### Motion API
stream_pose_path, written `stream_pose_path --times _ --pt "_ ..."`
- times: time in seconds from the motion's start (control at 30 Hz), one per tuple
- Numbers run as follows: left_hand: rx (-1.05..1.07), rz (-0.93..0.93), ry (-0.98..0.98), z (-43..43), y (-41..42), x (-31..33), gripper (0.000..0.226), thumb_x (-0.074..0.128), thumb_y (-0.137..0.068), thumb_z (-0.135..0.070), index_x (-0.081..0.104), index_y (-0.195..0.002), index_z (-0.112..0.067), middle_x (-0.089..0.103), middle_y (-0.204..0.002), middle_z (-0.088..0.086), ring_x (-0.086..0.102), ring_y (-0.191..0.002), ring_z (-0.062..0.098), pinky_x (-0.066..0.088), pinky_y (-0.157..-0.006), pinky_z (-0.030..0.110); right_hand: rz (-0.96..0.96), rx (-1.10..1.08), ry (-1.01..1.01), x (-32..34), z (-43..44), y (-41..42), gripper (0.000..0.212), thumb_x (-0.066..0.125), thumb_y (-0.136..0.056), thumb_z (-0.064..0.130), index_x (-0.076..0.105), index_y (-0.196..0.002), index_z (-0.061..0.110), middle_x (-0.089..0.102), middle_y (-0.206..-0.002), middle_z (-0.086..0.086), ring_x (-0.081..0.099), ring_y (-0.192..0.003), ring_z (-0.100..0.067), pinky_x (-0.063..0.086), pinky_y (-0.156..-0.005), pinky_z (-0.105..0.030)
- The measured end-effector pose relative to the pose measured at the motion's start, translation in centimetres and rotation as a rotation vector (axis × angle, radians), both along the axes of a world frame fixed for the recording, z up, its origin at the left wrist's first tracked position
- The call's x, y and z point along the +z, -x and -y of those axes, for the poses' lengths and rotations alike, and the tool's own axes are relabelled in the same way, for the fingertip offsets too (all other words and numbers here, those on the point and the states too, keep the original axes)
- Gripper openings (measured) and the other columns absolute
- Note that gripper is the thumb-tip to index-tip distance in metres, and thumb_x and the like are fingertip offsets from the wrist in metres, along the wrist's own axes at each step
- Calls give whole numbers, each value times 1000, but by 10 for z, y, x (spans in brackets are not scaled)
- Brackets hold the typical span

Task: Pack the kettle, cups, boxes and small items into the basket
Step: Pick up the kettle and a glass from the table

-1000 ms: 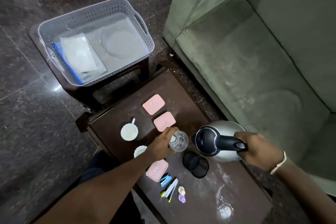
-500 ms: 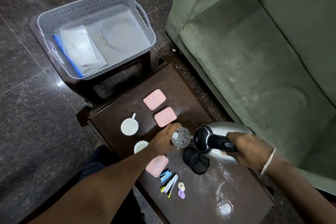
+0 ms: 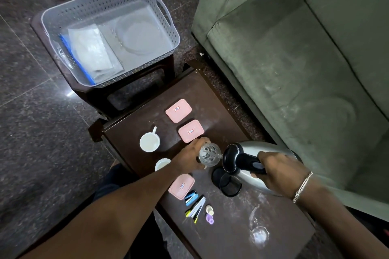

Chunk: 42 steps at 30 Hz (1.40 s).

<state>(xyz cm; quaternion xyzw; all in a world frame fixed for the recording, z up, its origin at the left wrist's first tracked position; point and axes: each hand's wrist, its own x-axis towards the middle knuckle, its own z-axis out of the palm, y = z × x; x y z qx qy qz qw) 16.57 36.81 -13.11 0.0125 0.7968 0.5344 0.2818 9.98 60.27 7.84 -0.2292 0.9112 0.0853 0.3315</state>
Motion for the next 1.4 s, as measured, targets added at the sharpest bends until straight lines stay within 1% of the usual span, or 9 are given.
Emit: stream_pose_path --times 0.07,0.17,0.3,0.43,0.6,0.93,1.13,1.27,1.4 --pt "-4 1 -1 0 0 0 91 87 -69 -9 40 -146 -20 50 -140 3 52 -129 20 47 -108 37 -12 5 -5 0 3 -2 33 55 -87 59 47 -90 27 67 -95 3 66 -88 -27 41 -63 -31" --pt "-6 -2 6 0 0 0 91 87 -69 -9 40 -146 -19 50 -141 3 51 -131 20 44 -109 33 -16 7 -9 1 6 -3 33 55 -88 58 49 -90 26 68 -95 2 66 -88 -29 37 -62 -31" --pt "-12 -10 7 0 -1 0 91 87 -69 -8 39 -147 -17 49 -142 4 49 -133 20 43 -110 33 -42 30 -30 3 7 -4 34 53 -88 58 49 -93 26 68 -97 2 66 -89 -30 35 -63 -31" --pt "-15 -16 7 1 1 1 90 87 -69 -8 40 -146 -17 50 -141 4 48 -133 20 43 -112 36 -60 16 -40 7 11 -5 34 54 -88 58 50 -95 25 69 -98 1 67 -88 -31 36 -63 -31" --pt "-20 -13 8 0 2 1 87 87 -69 -9 42 -143 -18 51 -137 4 50 -130 22 45 -109 43 -57 22 -74 11 16 -3 35 53 -89 58 51 -99 24 68 -103 0 66 -93 -31 36 -64 -31" --pt "-24 -37 17 1 2 3 86 86 -70 -10 41 -144 -14 52 -137 5 48 -132 21 44 -110 41 -40 36 -76 13 19 -5 37 53 -89 56 51 -100 21 67 -102 -1 66 -91 -32 37 -63 -32" --pt "-26 -37 23 1 3 4 84 87 -69 -12 43 -141 -16 52 -135 3 49 -130 19 46 -107 41 -21 10 -38 11 11 -5 35 52 -89 58 49 -92 24 67 -98 0 67 -89 -31 41 -64 -33" --pt "-12 -30 14 0 2 4 85 86 -68 -11 43 -141 -17 52 -135 2 50 -129 19 46 -107 42 -17 -4 -38 9 4 -3 34 53 -88 59 48 -93 26 67 -97 3 67 -89 -29 46 -65 -34" --pt "-13 -25 13 0 1 3 87 87 -70 -10 41 -143 -15 51 -139 4 48 -133 19 45 -110 43 3 -42 -33 11 -4 -1 33 57 -87 58 42 -88 29 67 -96 5 67 -88 -27 43 -61 -31"
